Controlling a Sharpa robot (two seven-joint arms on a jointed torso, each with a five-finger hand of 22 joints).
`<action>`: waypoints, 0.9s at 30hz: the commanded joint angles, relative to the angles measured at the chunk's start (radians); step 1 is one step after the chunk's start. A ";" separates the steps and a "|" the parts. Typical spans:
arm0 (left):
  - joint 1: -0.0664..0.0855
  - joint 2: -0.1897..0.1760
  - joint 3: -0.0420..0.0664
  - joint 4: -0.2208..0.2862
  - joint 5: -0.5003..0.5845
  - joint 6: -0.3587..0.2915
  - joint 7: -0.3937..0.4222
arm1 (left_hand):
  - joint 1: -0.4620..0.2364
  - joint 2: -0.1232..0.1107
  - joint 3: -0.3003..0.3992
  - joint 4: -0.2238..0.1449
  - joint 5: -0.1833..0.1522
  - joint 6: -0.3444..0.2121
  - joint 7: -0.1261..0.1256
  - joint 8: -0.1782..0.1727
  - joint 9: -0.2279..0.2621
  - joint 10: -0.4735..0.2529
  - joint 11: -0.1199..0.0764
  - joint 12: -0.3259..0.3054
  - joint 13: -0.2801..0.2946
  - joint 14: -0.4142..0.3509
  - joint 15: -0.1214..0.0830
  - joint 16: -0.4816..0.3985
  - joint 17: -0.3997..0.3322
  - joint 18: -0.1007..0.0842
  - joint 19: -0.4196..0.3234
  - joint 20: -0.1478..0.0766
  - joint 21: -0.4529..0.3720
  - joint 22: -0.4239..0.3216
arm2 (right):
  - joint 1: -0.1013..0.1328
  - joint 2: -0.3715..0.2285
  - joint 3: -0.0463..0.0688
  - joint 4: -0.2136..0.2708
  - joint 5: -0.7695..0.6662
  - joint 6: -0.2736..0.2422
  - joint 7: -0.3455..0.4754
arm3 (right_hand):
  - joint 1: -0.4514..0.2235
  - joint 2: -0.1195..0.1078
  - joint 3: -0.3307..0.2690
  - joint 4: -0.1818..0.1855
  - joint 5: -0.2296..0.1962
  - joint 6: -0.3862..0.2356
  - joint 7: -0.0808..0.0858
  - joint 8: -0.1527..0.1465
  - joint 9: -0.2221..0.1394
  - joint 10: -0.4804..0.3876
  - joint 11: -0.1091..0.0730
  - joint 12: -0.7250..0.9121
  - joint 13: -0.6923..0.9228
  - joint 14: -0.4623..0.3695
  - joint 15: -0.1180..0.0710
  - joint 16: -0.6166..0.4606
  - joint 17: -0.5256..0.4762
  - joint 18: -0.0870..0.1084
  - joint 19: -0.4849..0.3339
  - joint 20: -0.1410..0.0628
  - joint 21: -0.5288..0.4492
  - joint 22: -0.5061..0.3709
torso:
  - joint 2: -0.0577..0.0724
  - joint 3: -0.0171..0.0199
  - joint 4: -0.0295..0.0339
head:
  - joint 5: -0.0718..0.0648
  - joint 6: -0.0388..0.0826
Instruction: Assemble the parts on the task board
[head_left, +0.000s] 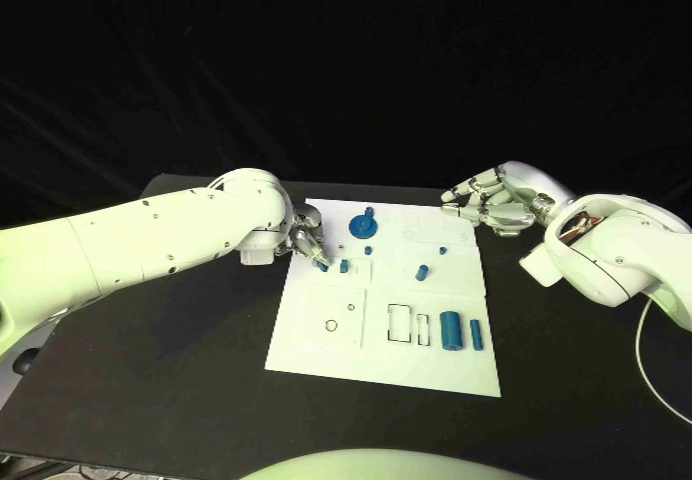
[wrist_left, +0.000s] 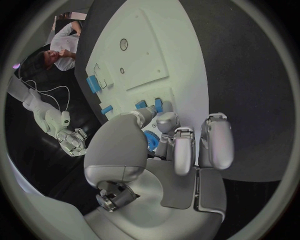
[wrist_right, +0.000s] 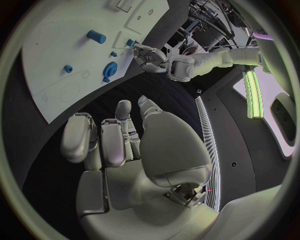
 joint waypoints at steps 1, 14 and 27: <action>-0.007 0.006 -0.006 -0.001 0.021 0.041 -0.028 | -0.019 -0.009 -0.013 0.010 0.002 0.024 -0.016 0.006 0.001 0.009 0.001 0.006 0.003 0.104 -0.007 0.002 0.263 -0.007 0.022 -0.005 0.005 0.119 | -0.001 -0.001 0.000 0.002 -0.002 0.013 0.002 | 0.006 0.005 -0.006 -0.001 0.006 -0.004 0.002 0.006 0.002 -0.001 -0.004 0.005 -0.001 0.030 0.005 0.001 0.001 0.010 -0.001 -0.002 -0.004 0.000 | 0.000 0.0002 -0.0002 | 0.000 -0.001; -0.007 0.014 -0.006 -0.010 0.022 0.030 -0.054 | -0.068 -0.016 -0.078 0.039 0.002 0.049 -0.025 0.014 0.001 0.031 -0.007 0.028 0.029 0.104 -0.013 0.002 0.263 -0.011 0.030 -0.012 0.016 0.131 | -0.001 -0.004 0.000 0.003 -0.001 0.020 0.000 | 0.007 0.006 -0.009 0.000 0.009 -0.004 0.002 0.007 0.002 -0.001 -0.004 0.005 -0.002 0.030 0.005 0.000 -0.001 0.011 -0.001 -0.002 -0.005 -0.001 | 0.000 -0.0002 0.0008 | 0.000 -0.005; -0.007 0.020 -0.006 -0.015 0.020 0.021 -0.068 | -0.101 -0.016 -0.120 0.061 0.002 0.062 -0.028 0.014 -0.002 0.042 -0.010 0.037 0.040 0.104 -0.016 0.002 0.263 -0.011 0.032 -0.015 0.017 0.134 | -0.001 -0.005 0.000 0.004 0.000 0.020 0.000 | 0.007 0.007 -0.010 0.001 0.010 -0.004 0.002 0.007 0.002 -0.002 -0.004 0.004 -0.004 0.029 0.005 -0.003 -0.005 0.011 -0.001 -0.002 -0.005 -0.001 | 0.000 -0.0004 0.0003 | -0.001 -0.005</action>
